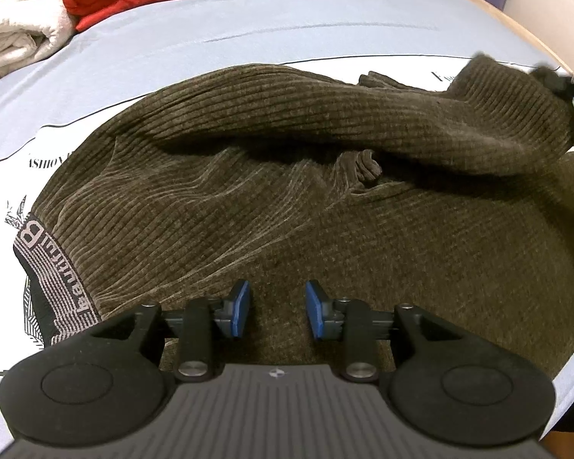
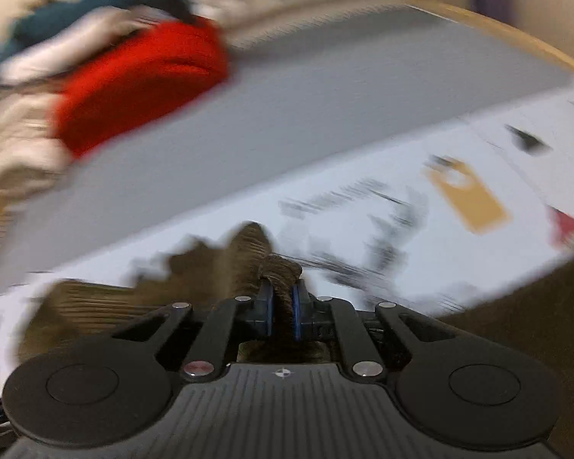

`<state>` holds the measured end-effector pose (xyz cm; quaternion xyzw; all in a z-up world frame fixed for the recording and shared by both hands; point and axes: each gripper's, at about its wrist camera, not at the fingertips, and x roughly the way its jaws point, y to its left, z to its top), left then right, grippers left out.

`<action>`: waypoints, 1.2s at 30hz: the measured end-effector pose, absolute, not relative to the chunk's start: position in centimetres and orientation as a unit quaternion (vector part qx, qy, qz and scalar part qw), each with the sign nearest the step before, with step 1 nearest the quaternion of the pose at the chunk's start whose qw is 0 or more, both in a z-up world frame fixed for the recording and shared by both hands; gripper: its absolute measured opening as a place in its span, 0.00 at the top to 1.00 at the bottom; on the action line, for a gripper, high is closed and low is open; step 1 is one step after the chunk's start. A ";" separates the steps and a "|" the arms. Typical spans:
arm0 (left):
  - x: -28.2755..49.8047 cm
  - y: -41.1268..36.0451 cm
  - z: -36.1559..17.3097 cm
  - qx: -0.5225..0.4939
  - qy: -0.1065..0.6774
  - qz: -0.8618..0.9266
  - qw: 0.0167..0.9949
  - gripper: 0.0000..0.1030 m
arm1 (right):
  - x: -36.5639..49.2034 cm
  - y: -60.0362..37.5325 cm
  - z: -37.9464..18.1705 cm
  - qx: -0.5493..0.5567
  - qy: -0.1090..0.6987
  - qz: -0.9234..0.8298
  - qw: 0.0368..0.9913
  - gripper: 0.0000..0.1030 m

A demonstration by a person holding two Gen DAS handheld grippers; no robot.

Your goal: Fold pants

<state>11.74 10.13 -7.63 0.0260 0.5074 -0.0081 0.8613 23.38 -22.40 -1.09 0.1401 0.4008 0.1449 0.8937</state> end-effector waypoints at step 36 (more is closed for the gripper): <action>13.0 9.1 -7.2 0.000 0.493 -0.018 0.870 0.58 | 26.8 -25.0 -5.5 0.182 0.497 0.117 0.840 0.63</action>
